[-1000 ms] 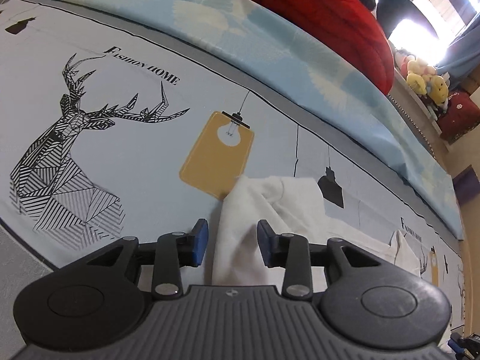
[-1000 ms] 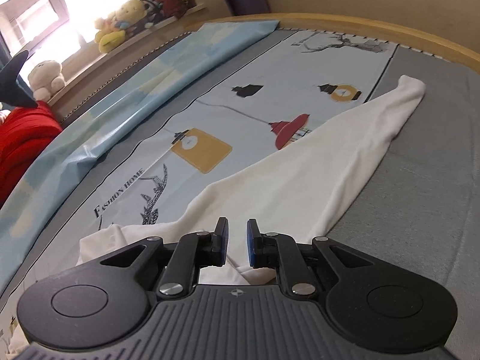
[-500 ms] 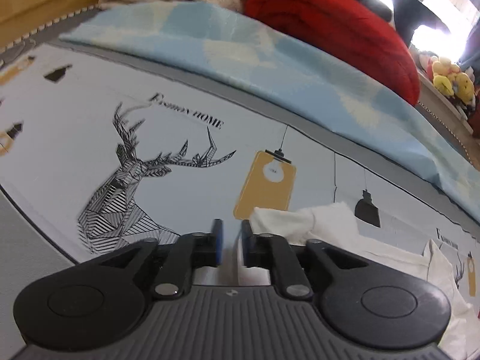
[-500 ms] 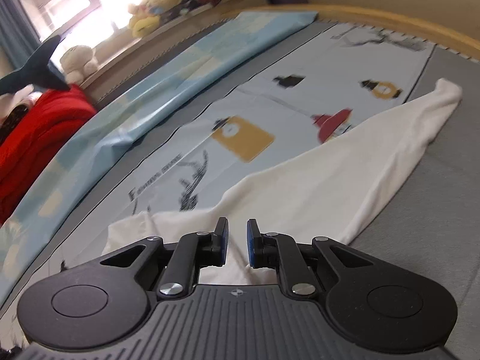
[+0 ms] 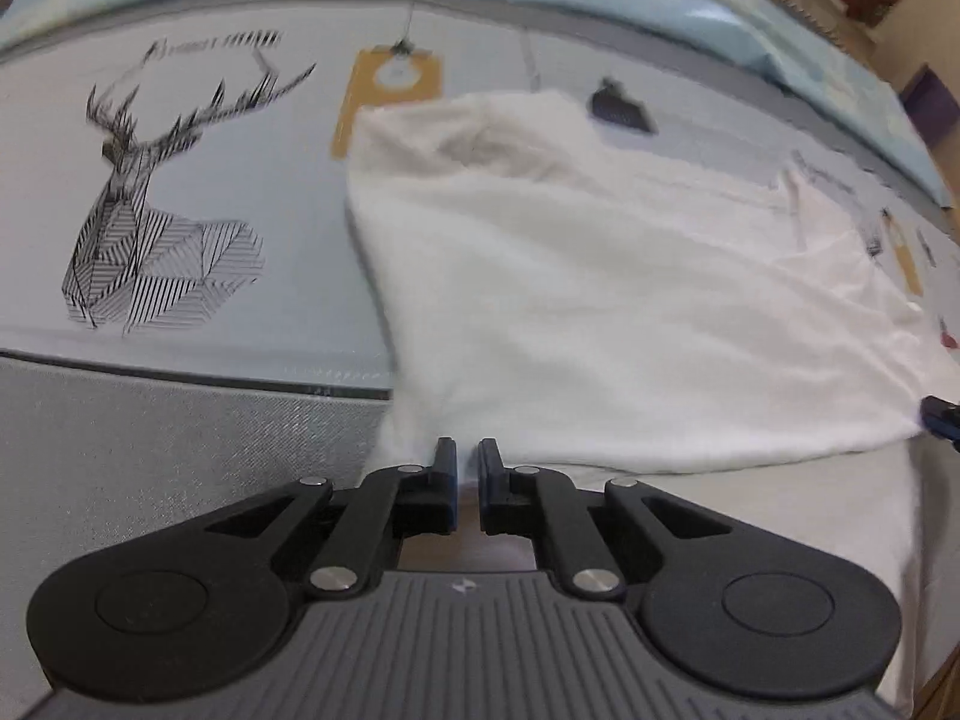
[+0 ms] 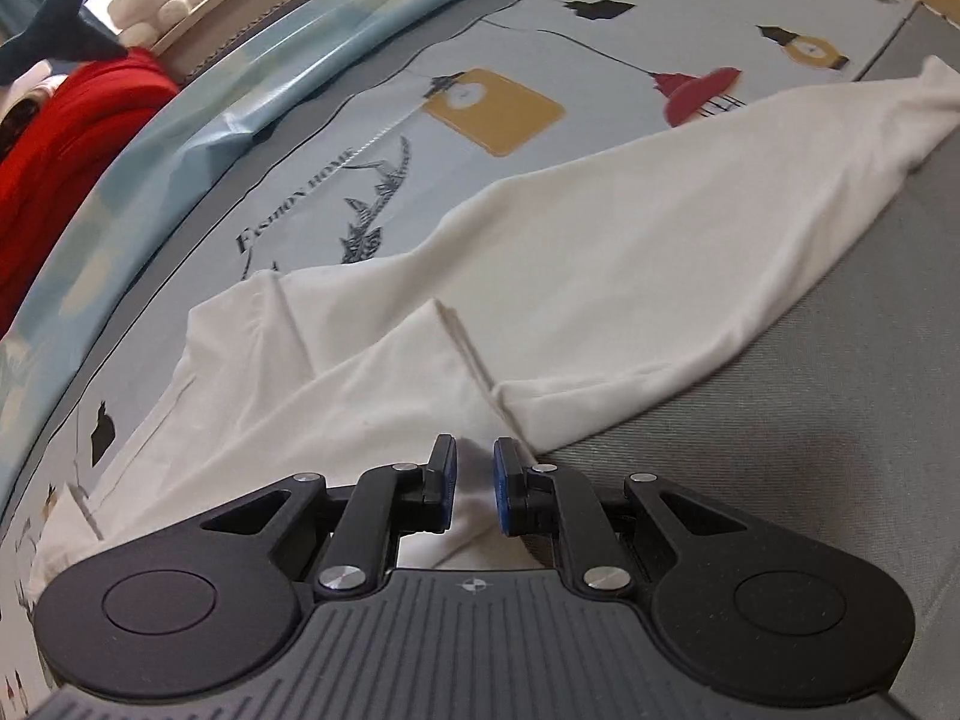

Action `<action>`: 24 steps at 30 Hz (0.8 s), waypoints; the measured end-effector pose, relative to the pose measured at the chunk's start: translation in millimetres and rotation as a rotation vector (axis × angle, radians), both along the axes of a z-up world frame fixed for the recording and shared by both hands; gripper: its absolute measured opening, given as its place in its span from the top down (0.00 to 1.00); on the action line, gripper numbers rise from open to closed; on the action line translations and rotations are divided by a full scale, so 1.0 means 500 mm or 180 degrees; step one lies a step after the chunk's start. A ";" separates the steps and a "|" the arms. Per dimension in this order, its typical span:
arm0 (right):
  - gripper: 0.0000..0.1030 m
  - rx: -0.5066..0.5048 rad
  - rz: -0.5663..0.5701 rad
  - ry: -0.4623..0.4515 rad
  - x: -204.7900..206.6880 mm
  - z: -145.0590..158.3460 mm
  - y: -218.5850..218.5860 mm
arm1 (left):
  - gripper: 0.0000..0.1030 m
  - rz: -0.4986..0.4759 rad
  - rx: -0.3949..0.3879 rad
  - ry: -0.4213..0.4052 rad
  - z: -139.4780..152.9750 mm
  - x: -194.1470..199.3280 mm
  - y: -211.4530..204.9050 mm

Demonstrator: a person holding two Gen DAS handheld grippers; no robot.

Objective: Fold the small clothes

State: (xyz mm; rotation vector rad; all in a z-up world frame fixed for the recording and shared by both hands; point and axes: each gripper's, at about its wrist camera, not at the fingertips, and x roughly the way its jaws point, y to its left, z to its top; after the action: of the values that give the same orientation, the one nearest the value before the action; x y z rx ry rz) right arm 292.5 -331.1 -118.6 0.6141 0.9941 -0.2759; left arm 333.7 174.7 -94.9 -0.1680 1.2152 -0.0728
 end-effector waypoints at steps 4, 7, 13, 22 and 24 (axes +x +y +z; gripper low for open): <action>0.87 -0.0041 -0.0029 0.0028 -0.015 0.010 -0.006 | 0.92 0.0158 0.0102 0.0164 -0.031 -0.019 -0.002; 0.87 0.0015 -0.0101 -0.0001 -0.036 0.025 -0.029 | 0.87 0.0111 0.0384 0.0114 0.035 -0.027 -0.037; 0.87 0.0007 -0.0278 -0.0283 -0.091 0.071 -0.124 | 0.61 -0.0145 0.0368 -0.0624 0.214 -0.108 -0.119; 0.88 -0.0172 -0.0796 -0.0751 -0.208 0.085 -0.329 | 0.52 -0.0121 0.0562 -0.0661 0.152 -0.140 -0.263; 0.88 -0.0162 -0.0959 -0.0742 -0.224 0.070 -0.379 | 0.52 -0.0193 0.0603 -0.0748 0.159 -0.134 -0.284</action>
State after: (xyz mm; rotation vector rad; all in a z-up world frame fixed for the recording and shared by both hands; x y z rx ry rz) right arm 180.4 -520.6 -83.4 0.7321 0.6671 -0.4826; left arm 266.5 32.9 -15.6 0.0426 0.9864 -0.0289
